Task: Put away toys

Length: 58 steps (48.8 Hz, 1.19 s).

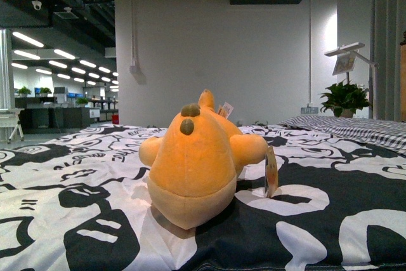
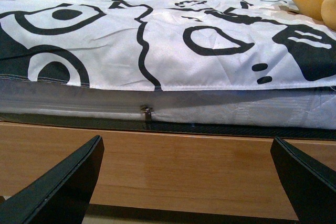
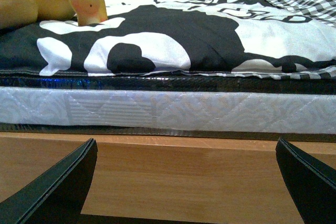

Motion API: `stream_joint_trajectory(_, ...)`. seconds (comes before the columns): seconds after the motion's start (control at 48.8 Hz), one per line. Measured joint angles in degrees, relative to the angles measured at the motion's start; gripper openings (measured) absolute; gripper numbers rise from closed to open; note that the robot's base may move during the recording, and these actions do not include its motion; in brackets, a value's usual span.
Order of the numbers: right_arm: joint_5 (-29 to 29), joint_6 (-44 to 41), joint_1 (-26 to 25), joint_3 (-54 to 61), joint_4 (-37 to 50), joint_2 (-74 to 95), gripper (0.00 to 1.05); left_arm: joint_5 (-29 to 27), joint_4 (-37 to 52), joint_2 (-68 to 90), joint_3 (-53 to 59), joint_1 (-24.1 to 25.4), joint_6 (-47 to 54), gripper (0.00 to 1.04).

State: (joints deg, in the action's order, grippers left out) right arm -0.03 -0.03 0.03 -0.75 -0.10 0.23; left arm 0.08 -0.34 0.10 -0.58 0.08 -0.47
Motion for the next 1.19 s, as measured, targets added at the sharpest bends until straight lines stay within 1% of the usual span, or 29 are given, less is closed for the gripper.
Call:
stream_joint_trajectory(0.062, 0.0, 0.0, 0.0, 0.0, 0.0, 0.0, 1.04, 0.0, 0.0, 0.0, 0.0, 0.0, 0.0, 0.99)
stream_joint_trajectory(0.103, -4.9, 2.9, -1.5, -0.5, -1.8, 0.9, 1.04, 0.0, 0.0, 0.0, 0.0, 0.0, 0.0, 0.99)
stream_joint_trajectory(0.123, -8.8, 5.1, -3.0, -0.9, -2.3, 2.5, 1.04, 0.0, 0.0, 0.0, 0.0, 0.0, 0.0, 0.99)
stream_joint_trajectory(0.164, -12.4, 9.4, -4.9, -1.7, -1.2, 5.7, 1.04, 0.0, 0.0, 0.0, 0.0, 0.0, 0.0, 0.99)
stream_joint_trajectory(0.185, -13.1, 10.3, -5.5, -2.1, -0.3, 7.1, 1.04, 0.0, 0.0, 0.0, 0.0, 0.0, 0.0, 0.99)
stream_joint_trajectory(0.246, -14.3, 12.8, -6.9, -4.1, 3.4, 11.4, 1.04, 0.0, 0.0, 0.0, 0.0, 0.0, 0.0, 0.99)
stream_joint_trajectory(0.349, -14.7, 13.3, -7.7, -7.7, 9.5, 18.1, 1.04, 0.0, 0.0, 0.0, 0.0, 0.0, 0.0, 0.99)
stream_joint_trajectory(0.492, -14.3, 13.5, -7.3, -14.3, 16.8, 28.4, 1.04, 0.0, 0.0, 0.0, 0.0, 0.0, 0.0, 0.99)
stream_joint_trajectory(0.615, -11.1, 12.4, -3.3, -23.5, 20.2, 38.7, 1.04, 0.0, 0.0, 0.0, 0.0, 0.0, 0.0, 0.99)
stream_joint_trajectory(0.779, -5.6, 9.4, 5.2, -36.7, 20.8, 50.9, 1.04, 0.0, 0.0, 0.0, 0.0, 0.0, 0.0, 0.99)
stream_joint_trajectory(0.862, -2.6, 7.6, 10.6, -43.9, 20.2, 57.6, 1.04, 0.0, 0.0, 0.0, 0.0, 0.0, 0.0, 0.99)
stream_joint_trajectory(0.944, -1.2, 6.7, 13.5, -48.0, 19.3, 61.5, 1.04, 0.0, 0.0, 0.0, 0.0, 0.0, 0.0, 0.99)
stream_joint_trajectory(1.046, 1.7, 4.9, 19.3, -55.2, 17.7, 68.8, 1.04, 0.0, 0.0, 0.0, 0.0, 0.0, 0.0, 0.99)
stream_joint_trajectory(1.19, 4.4, 3.9, 23.8, -60.2, 16.7, 73.6, 1.04, 0.0, 0.0, 0.0, 0.0, 0.0, 0.0, 0.99)
